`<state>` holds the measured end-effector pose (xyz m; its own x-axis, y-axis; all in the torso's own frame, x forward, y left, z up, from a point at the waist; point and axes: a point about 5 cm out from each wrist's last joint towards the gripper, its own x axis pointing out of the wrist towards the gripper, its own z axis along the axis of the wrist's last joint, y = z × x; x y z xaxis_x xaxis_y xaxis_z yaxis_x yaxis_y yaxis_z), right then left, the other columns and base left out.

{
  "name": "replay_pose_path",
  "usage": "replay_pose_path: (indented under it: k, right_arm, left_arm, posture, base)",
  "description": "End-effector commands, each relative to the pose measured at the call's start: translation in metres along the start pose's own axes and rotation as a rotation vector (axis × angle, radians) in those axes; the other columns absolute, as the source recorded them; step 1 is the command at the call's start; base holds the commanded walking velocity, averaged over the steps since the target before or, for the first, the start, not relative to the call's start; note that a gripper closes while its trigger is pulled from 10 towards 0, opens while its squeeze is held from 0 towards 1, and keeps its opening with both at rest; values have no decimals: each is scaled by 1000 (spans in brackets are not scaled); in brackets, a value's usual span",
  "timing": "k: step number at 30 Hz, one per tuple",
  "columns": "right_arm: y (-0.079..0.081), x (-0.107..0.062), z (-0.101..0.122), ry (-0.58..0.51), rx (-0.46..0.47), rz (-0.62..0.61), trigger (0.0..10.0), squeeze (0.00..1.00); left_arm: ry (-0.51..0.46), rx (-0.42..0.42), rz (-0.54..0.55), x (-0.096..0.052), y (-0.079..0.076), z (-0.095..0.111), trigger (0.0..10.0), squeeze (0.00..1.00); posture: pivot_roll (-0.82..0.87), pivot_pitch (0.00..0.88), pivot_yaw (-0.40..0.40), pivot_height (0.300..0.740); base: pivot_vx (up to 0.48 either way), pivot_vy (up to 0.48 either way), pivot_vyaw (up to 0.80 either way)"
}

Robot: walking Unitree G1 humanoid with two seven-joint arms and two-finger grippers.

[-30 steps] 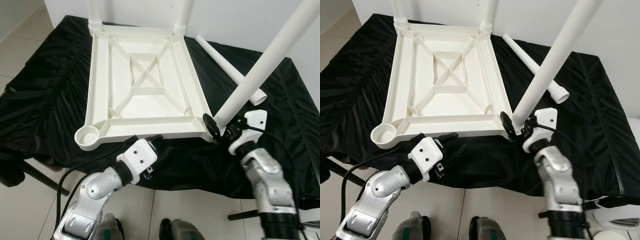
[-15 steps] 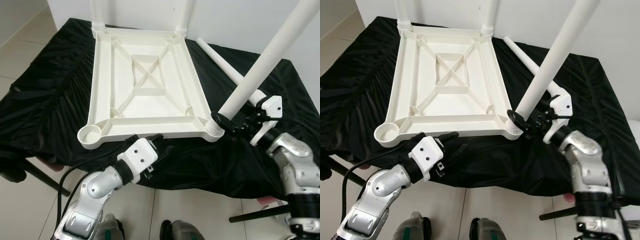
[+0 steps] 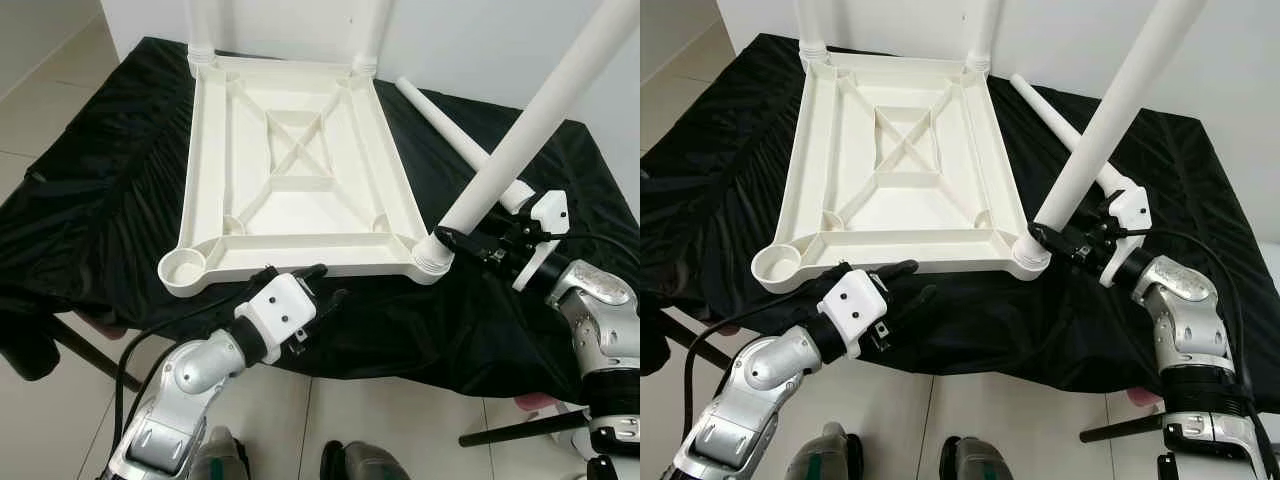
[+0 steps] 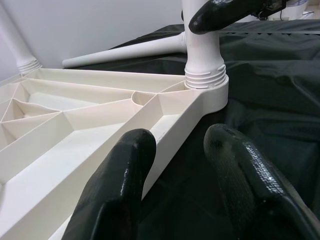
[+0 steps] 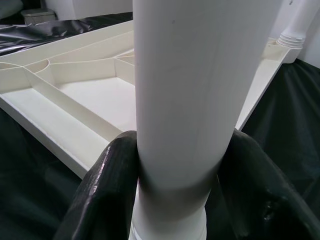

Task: Building children table

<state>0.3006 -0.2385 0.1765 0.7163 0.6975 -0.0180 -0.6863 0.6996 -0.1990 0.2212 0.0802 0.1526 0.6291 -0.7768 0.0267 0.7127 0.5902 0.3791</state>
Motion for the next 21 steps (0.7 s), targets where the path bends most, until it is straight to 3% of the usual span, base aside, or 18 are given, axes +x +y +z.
replay_pose_path:
  k: [1,8,9,11,12,21]
  right_arm:
    - [-2,-2,0,2,-3,0,0,0]
    - [0,-3,-2,-13,21,-13,0,0]
    - [1,-3,-3,-15,33,-23,9176,0]
    - [1,-3,-3,-15,33,-23,9176,0]
    - [6,-1,-3,-40,62,-58,10000,0]
    - [21,7,1,-153,140,-217,10000,0]
  left_arm:
    - [10,-12,23,0,0,-4,10000,0]
    - [10,-12,23,0,1,-4,10000,0]
    - [11,-12,23,0,1,-4,10000,0]
    - [11,-12,23,0,1,-4,10000,0]
    - [12,-15,24,-1,0,-4,10000,0]
    - [11,-22,29,-1,-2,-3,10000,0]
  posture:
    - [41,82,-70,740]
    - [41,85,-71,740]
    - [41,85,-72,740]
    - [41,85,-72,740]
    - [40,90,-77,740]
    - [37,92,-83,740]
  base:
    - [0,0,0]
    - [0,0,0]
    - [0,0,0]
    - [0,0,0]
    - [0,0,0]
    - [0,0,0]
